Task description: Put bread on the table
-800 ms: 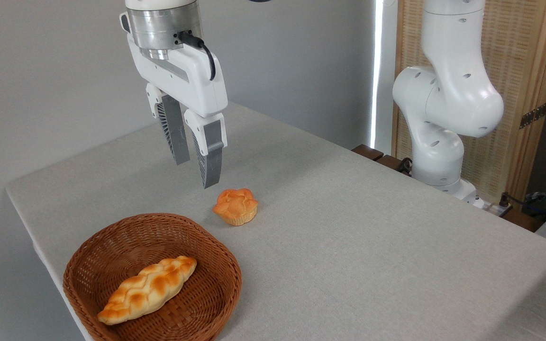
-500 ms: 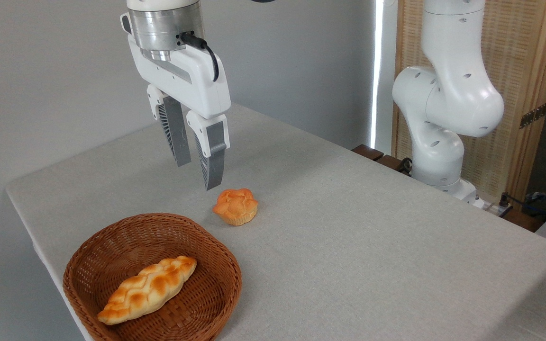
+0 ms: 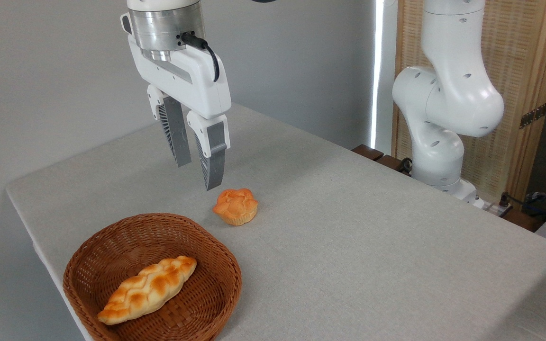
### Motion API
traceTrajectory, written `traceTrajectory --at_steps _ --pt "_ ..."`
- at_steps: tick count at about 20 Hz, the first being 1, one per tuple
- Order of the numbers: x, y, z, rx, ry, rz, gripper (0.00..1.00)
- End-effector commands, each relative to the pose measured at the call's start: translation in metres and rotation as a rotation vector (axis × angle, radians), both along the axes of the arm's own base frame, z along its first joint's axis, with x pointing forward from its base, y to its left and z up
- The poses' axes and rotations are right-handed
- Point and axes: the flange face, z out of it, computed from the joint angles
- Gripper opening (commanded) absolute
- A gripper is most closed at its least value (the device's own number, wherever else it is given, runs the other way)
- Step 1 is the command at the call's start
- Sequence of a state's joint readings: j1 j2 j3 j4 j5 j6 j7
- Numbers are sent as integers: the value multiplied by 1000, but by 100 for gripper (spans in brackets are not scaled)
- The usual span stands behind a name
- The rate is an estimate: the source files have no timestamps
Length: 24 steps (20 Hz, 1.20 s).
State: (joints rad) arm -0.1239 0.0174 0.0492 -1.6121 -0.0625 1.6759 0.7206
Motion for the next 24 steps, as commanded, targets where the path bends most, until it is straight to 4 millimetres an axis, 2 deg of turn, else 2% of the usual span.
traceTrajectory --at_steps 1,14,19,22,24 --pt "-1 1 3 -14 21 15 100" --pt "3 0 3 -17 -8 22 100" --pt "9 -2 -5 -21 -58 25 100" --pt "19 5 -2 -27 -128 43 100" --pt "34 4 -12 -33 -174 49 100"
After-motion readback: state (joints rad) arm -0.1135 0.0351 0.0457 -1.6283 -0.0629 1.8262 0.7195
